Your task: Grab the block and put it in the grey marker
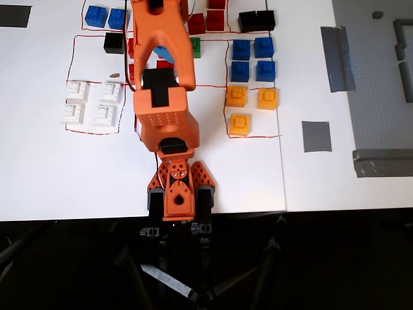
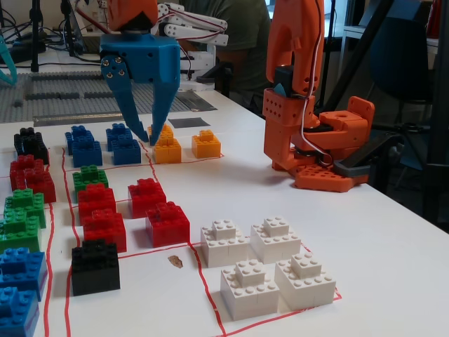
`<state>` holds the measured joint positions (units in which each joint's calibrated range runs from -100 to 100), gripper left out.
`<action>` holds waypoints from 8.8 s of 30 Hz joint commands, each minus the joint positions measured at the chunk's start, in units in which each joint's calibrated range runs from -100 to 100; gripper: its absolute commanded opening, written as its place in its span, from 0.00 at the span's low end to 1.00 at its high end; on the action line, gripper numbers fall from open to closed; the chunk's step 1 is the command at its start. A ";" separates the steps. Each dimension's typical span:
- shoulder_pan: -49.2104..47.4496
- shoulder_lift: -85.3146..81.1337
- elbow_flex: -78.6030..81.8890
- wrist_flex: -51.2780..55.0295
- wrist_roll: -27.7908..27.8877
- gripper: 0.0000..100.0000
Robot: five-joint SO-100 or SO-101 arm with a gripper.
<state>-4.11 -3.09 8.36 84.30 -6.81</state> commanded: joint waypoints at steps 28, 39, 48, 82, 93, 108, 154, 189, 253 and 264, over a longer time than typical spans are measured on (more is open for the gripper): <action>-1.29 -8.57 -0.51 -0.70 0.59 0.00; -4.21 -10.38 -1.69 0.28 -2.10 0.00; -12.11 -9.52 -9.68 7.05 -5.62 0.00; -31.08 2.66 -24.11 -2.09 -10.45 0.12; -28.50 6.37 -23.57 -4.37 -9.43 0.24; -26.92 12.33 -24.48 -5.35 -8.60 0.33; -23.42 27.79 -34.28 -9.03 -5.71 0.30; -24.59 29.60 -38.00 -5.68 -2.30 0.00; 75.66 7.67 -7.86 -13.19 46.35 0.00; 80.65 17.17 -12.86 -18.41 48.84 0.00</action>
<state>75.14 15.98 3.60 67.24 41.20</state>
